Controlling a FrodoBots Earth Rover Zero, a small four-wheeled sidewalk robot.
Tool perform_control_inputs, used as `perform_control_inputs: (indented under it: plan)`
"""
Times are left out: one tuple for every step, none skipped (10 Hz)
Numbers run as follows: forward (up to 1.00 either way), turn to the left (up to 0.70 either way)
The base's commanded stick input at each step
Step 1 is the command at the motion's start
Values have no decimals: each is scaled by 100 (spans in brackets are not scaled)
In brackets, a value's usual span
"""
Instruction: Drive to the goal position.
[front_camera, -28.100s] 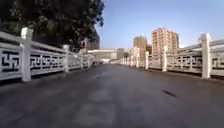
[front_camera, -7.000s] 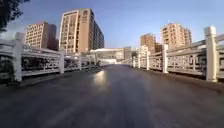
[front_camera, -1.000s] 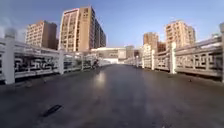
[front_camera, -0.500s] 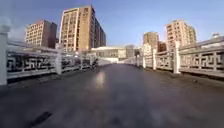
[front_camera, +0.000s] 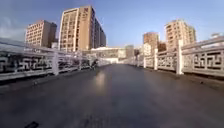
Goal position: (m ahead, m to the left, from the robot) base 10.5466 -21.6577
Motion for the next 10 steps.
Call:
perform_control_inputs:
  plan:
    - [45, 0]
    - [45, -1]
    - [45, -17]
    - [45, -22]
    - [45, -10]
    - [45, 0]
    - [45, 0]
    - [45, 0]
    - [45, 0]
    - [45, 0]
